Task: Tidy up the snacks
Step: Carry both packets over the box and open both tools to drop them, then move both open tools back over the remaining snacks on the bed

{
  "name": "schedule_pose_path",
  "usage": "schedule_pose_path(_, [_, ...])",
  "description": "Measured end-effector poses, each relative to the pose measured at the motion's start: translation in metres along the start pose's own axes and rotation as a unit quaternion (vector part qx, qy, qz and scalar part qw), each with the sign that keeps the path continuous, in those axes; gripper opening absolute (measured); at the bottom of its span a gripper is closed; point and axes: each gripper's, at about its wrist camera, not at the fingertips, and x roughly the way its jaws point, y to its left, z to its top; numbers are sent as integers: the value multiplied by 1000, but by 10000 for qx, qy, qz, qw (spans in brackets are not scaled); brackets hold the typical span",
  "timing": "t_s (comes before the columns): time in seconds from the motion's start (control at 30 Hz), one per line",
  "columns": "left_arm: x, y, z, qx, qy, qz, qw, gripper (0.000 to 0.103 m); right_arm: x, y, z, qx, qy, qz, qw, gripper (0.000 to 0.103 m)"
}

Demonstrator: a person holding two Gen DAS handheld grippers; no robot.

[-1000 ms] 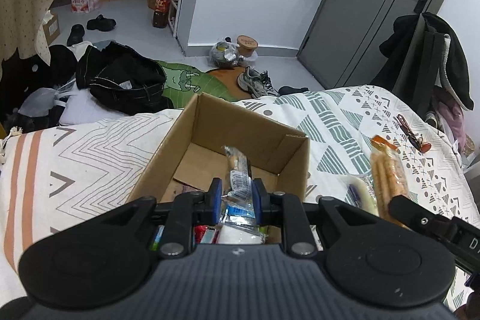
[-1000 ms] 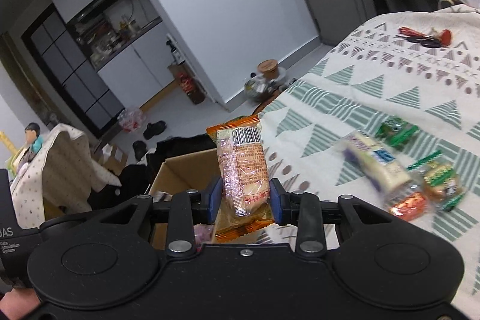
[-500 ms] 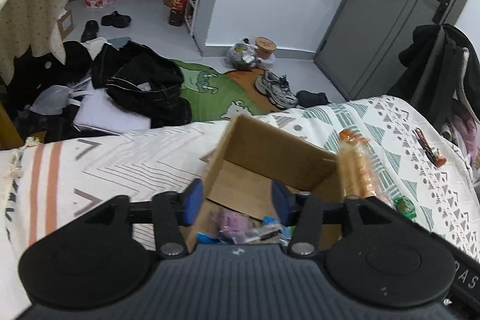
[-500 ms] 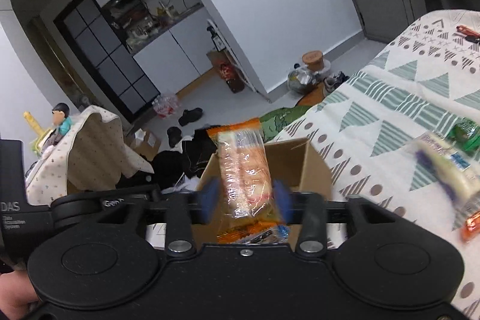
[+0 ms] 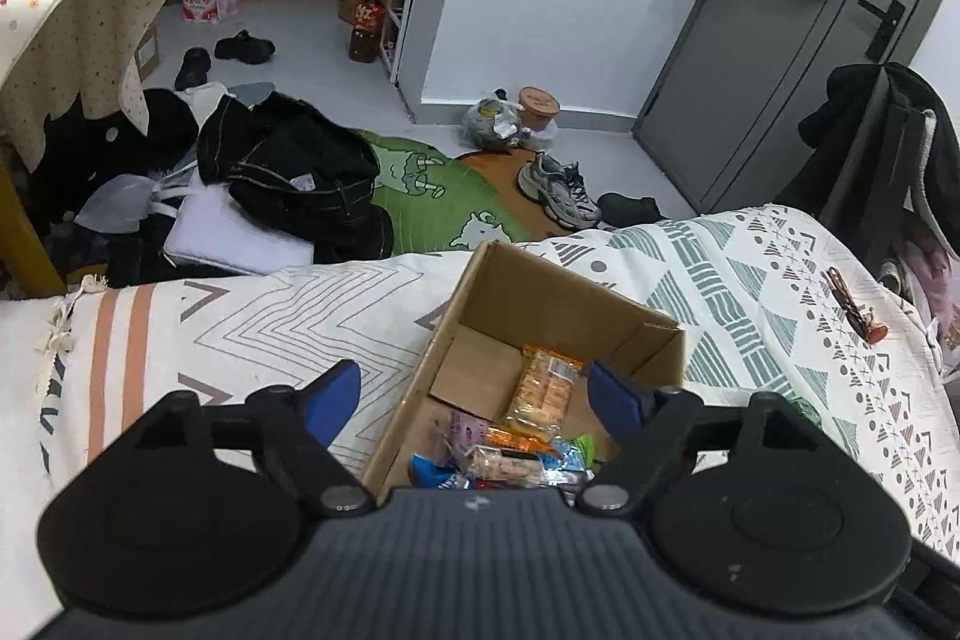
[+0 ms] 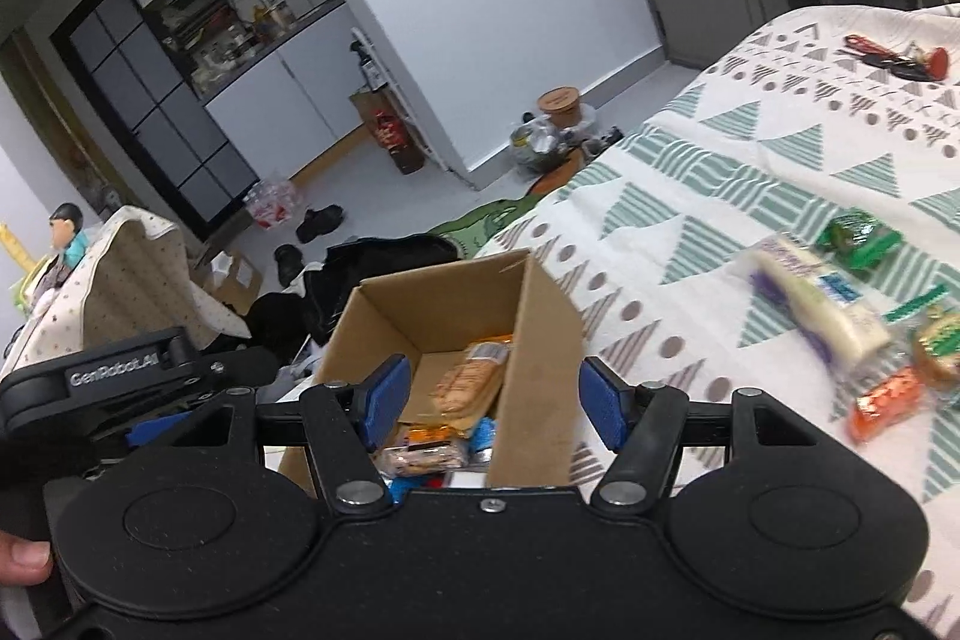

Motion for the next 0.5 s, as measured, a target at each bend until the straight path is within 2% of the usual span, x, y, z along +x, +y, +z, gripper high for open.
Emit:
schedule_pose_path(0.27, [-15, -20, -8, 30, -72, -212, 9997, 87, -24, -22, 7, -130, 69, -443, 9989, 64])
schedule_pose_path(0.37, [-20, -31, -12, 48, -76, -236, 9997, 88, -37, -29, 10, -169, -10, -546, 9984, 70])
schedule_pose_path(0.5, [-27, -45, -15, 129, -107, -285, 9995, 92, -49, -38, 12, -158, -77, -627, 9979, 72])
